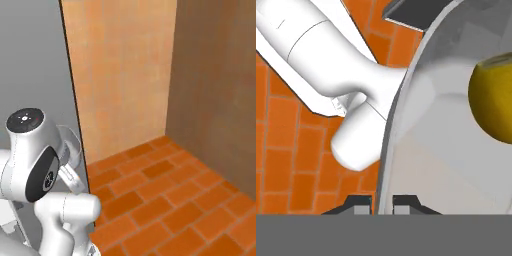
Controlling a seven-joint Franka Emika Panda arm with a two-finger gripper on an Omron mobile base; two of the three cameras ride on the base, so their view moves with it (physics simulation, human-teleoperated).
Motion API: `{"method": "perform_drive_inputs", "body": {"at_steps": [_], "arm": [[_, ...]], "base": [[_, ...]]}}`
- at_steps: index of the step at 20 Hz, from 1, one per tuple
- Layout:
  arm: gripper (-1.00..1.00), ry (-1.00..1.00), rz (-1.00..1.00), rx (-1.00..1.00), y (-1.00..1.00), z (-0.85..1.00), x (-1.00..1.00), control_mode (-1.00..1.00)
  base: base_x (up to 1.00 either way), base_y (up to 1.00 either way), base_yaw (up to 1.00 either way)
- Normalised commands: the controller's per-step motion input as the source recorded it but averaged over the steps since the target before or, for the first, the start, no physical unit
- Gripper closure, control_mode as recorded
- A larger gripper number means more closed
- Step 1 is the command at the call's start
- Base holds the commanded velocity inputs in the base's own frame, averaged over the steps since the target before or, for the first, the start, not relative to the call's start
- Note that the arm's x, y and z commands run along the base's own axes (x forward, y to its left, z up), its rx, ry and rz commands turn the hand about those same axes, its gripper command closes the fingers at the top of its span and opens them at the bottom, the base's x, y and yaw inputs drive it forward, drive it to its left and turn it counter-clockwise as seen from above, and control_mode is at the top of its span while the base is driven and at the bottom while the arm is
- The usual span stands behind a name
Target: Take the meat container that has the shrimp and place it on the second highest rack of the freezer. Then take the vegetable container that has the lemon and onion and place it on the highest rack of the freezer.
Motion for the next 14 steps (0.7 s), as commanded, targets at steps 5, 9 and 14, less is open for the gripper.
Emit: {"method": "perform_drive_inputs", "body": {"at_steps": [5,9,14], "arm": [[1.0,0.0,0.0,0.0,0.0,0.0,0.0,1.0],[1.0,0.0,0.0,0.0,0.0,0.0,0.0,1.0],[1.0,0.0,0.0,0.0,0.0,0.0,0.0,1.0]], "base": [[0.33,0.1,0.56],[0.48,0.41,0.32],[0.39,0.43,0.44]]}}
